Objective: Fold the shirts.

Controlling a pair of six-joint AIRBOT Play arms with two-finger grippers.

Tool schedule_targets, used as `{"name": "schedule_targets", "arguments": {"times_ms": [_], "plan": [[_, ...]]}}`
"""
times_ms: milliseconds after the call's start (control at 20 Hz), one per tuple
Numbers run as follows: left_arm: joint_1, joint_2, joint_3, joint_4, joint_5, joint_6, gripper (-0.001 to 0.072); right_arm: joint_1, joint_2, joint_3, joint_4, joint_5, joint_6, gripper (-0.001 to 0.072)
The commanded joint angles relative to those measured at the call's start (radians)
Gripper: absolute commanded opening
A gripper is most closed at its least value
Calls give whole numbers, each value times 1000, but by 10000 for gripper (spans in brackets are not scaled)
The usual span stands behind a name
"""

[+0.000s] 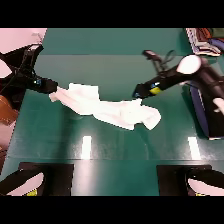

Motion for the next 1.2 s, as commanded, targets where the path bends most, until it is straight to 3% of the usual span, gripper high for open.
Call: {"name": "schedule_targets", "arguments": {"times_ms": [0, 100, 300, 600, 700, 750, 800, 900, 950, 1150], "plan": [[0, -2, -1, 16, 11, 0, 27, -193, 118, -123, -22, 35, -28, 390], [0, -2, -1, -3, 14, 0, 26, -290, 124, -211, -18, 17, -81, 545], [0, -2, -1, -7, 21, 0, 26, -324, 11, -282, 66, 12, -146, 544], [0, -2, -1, -6, 17, 0, 27, -206, -179, -195, 55, 5, -164, 536], [0, -2, -1, -6, 11, 0, 27, -183, -212, -170, 48, 43, -165, 502], [0, -2, -1, -6, 11, 0, 27, -174, -217, -162, 23, 50, -165, 451], [0, -2, -1, -6, 10, 0, 27, -161, -214, -161, -16, 46, -165, 354], [0, -2, -1, -6, 10, 0, 26, -150, -196, -161, -82, 45, -172, 50], [0, -2, -1, -6, 9, 0, 27, -151, -180, -161, -98, 38, -171, 14], [0, 64, 50, 4, 13, -43, 26, -199, -9, -133, -100, -32, -169, 14]]}}
